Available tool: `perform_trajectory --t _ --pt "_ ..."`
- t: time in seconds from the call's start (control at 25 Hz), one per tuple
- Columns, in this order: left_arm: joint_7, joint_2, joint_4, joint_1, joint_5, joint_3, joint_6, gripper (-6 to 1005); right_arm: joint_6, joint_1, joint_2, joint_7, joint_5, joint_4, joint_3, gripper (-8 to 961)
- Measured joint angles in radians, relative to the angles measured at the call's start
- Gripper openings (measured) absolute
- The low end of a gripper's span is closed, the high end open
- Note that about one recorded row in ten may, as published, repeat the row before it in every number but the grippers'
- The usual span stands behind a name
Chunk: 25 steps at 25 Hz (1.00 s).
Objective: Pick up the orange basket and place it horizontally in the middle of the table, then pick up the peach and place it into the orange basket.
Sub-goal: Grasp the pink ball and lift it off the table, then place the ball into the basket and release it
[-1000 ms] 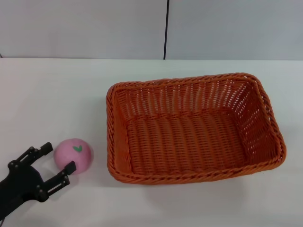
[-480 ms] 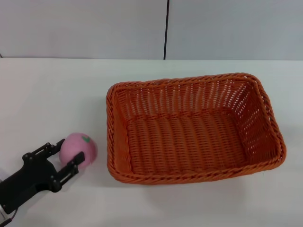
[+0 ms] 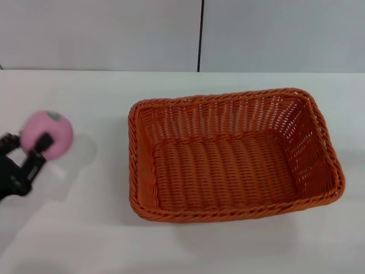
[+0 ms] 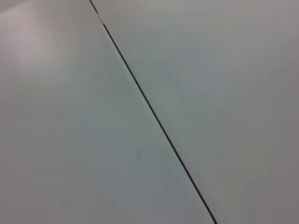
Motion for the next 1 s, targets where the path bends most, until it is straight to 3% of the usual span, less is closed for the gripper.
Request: perform_trajectory --t 0.12,0.36,0.52,0.64,0.72,1.0 --pt "-0.019 0.001 0.014 -0.034 0.003 -0.008 -0.126 353 0.039 0.007 0.001 0.0 -0.004 0.008 0.0 630" --pt "-0.019 -0.01 -0.048 -0.086 0.012 0.086 -0.138 288 0.048 0.012 0.001 0.002 -0.003 0.017 0.0 629" --pt "-0.009 -0.011 -0.248 -0.164 0.012 0.204 0.037 245 0.049 0.011 0.0 0.006 0.0 0.017 0.0 629" --pt "-0.008 -0.013 -0.302 -0.183 0.012 0.223 0.096 226 0.051 0.011 0.0 0.006 0.0 0.019 -0.001 629" --pt "-0.002 -0.014 -0.372 -0.207 0.026 0.24 0.195 268 0.059 0.012 0.0 0.009 0.0 0.022 -0.001 629" --pt "0.005 -0.014 -0.399 -0.226 0.068 0.242 0.258 417 0.069 0.011 0.0 0.01 0.001 0.029 -0.001 630"
